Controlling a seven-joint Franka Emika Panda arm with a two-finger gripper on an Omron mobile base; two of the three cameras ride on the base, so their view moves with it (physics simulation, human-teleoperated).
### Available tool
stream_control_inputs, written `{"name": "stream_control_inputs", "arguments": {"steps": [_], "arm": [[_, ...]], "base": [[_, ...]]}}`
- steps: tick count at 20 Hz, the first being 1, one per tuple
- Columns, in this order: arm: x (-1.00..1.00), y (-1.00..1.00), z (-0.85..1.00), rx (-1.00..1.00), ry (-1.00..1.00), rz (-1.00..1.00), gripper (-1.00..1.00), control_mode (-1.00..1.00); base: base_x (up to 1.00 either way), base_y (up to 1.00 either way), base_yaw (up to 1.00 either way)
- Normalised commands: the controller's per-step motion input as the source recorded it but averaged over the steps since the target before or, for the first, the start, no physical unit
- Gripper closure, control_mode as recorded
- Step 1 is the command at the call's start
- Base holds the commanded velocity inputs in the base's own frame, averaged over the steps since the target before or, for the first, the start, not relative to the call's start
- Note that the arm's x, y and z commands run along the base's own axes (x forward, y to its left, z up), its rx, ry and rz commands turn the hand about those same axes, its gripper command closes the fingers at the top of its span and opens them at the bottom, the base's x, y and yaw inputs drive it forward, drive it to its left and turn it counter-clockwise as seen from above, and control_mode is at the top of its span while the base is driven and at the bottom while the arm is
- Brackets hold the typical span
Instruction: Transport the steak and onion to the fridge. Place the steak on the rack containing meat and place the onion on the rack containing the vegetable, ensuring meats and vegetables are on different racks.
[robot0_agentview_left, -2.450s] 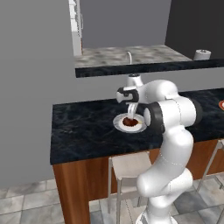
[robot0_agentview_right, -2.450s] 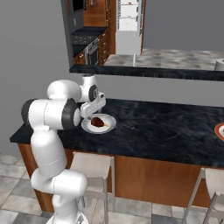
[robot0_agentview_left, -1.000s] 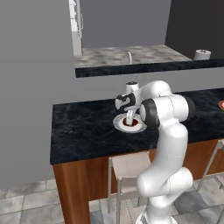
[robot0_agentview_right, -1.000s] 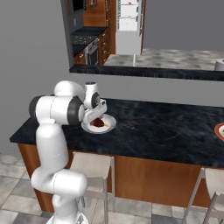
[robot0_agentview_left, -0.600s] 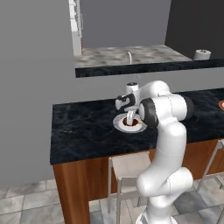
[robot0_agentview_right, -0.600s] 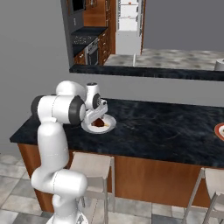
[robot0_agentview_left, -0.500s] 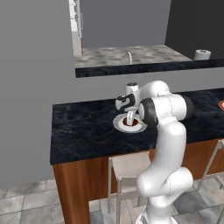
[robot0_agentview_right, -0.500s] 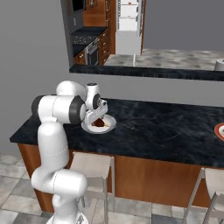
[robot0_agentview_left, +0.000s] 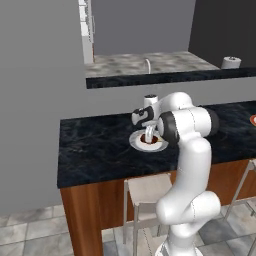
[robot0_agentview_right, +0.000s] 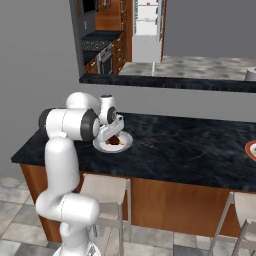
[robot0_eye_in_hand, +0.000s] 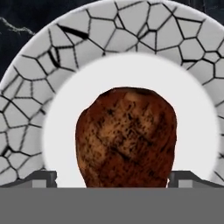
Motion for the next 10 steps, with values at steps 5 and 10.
{"name": "stream_control_inputs", "arguments": {"steps": [5, 10], "arm": [[-0.83, 0.22, -0.8, 0.05, 0.18, 0.09, -1.0, -1.0], [-0.67, 0.16, -0.87, 0.05, 0.15, 0.12, 1.0, -1.0]], "base": [[0.0, 0.0, 0.0], [0.0, 0.0, 0.0]]}}
